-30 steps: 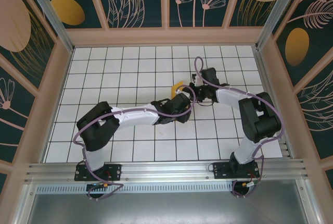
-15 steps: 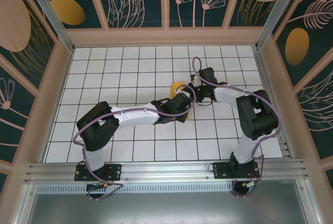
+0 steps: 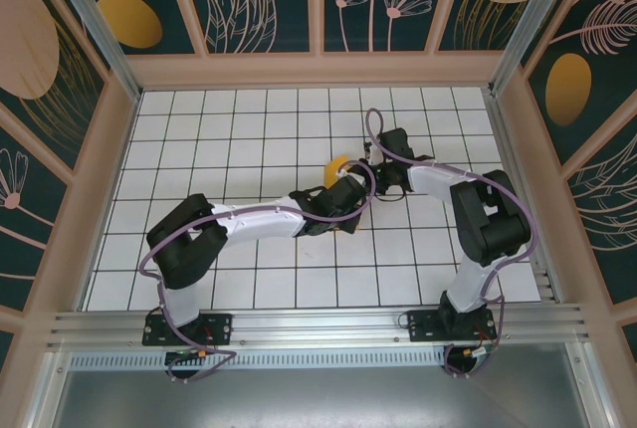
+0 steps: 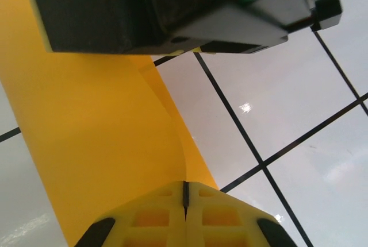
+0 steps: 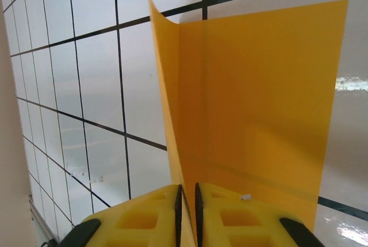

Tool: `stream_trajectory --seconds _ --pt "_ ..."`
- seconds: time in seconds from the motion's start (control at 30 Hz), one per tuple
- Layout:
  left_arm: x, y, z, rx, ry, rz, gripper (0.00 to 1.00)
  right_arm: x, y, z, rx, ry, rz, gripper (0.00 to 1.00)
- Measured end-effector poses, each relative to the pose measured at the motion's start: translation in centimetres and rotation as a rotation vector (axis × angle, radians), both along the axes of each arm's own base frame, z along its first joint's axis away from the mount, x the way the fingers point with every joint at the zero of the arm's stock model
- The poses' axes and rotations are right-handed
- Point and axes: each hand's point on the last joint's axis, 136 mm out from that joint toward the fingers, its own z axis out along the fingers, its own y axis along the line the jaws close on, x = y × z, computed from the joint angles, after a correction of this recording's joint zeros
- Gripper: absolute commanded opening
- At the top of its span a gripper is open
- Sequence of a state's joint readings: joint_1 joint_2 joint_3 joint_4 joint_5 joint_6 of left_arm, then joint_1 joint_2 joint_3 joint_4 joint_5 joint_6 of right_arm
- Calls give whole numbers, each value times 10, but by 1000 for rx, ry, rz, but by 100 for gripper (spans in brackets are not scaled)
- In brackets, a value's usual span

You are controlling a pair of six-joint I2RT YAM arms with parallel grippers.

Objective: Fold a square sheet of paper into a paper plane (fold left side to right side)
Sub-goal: Fold the triangle a second time at the center of the table.

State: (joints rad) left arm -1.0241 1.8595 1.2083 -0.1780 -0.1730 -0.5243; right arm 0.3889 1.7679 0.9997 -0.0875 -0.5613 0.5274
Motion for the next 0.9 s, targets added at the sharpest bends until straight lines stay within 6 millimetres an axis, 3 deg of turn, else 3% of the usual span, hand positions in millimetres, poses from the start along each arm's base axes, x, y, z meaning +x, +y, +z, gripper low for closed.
stream_trajectory --seconds 0.13,0.3,0.4,0.47,0.57,0.7,0.8,0.9 --pt "0 -1 2 -7 9 14 2 2 -4 8 -6 -22 -7 46" --pt "-1 -7 8 -42 30 19 1 10 -29 59 47 -140 -73 64" --pt "-2 -11 11 -67 49 20 2 8 -52 86 73 -207 -128 63" --pt "-2 -12 11 -79 64 23 2 4 -67 95 81 -233 -161 56" --pt "-1 -11 11 -100 92 35 2 -10 -81 83 72 -217 -186 37" --pt "6 -4 13 -132 122 67 3 -41 -85 36 52 -95 -194 17" --pt "7 5 13 -157 149 87 3 -67 -77 3 35 2 -172 13" --pt "8 10 10 -170 170 100 3 -82 -62 -13 24 49 -129 12"
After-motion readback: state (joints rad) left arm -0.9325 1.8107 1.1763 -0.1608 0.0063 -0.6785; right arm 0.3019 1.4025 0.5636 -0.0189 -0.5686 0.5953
